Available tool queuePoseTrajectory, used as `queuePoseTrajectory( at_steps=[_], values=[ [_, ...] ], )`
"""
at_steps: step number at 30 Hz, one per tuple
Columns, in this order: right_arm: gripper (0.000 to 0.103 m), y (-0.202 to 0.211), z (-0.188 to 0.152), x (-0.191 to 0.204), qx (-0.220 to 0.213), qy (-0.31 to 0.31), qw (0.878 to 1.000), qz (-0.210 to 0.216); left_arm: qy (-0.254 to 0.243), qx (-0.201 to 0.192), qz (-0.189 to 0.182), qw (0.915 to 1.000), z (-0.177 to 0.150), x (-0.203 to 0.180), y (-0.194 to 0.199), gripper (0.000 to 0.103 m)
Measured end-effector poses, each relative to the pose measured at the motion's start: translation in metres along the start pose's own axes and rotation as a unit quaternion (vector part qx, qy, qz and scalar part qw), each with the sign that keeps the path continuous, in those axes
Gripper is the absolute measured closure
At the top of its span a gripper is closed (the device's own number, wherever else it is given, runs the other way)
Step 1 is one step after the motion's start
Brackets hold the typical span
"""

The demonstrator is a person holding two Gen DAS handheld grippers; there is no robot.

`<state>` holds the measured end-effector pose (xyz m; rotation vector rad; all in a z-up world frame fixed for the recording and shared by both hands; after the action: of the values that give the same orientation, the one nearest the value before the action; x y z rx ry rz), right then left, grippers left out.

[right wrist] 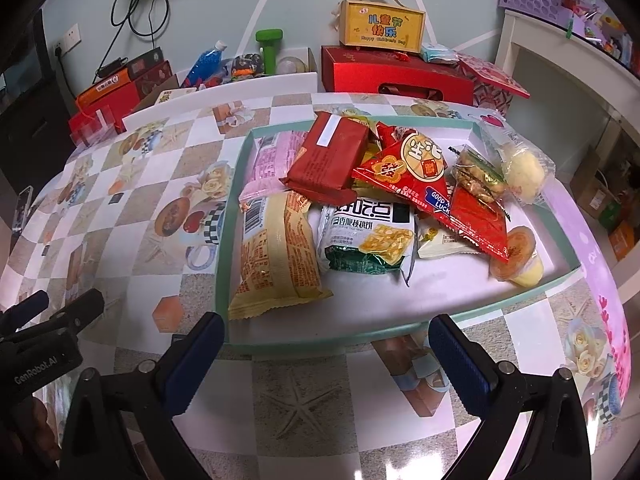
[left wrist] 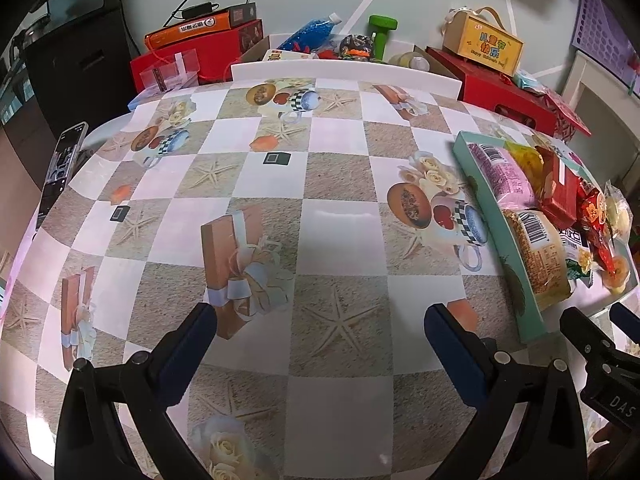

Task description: Organize snacks

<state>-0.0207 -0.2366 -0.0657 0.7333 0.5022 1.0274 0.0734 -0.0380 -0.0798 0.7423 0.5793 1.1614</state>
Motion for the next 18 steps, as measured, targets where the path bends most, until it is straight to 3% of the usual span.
queuePoseTrajectory(
  at_steps=[18],
  values=[
    [0.0, -0.0011, -0.0014, -0.0027, 0.003, -0.005, 1.0, 0.0, -0.004, 0.002, -0.002, 1.0, -0.0008, -0.0026, -0.0019, 0.0]
  ],
)
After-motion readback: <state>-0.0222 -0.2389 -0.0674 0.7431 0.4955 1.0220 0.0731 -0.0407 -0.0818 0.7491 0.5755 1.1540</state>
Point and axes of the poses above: each gripper's, at about its wrist camera, not at the fingertips, and y roughly against the way its jaws point, x to its left, z to its top, the point moved 6 cm from there along -y, roughly the way its jaws point, and after that the axes turned 6 degrees about -x, right-handed, at the moved point
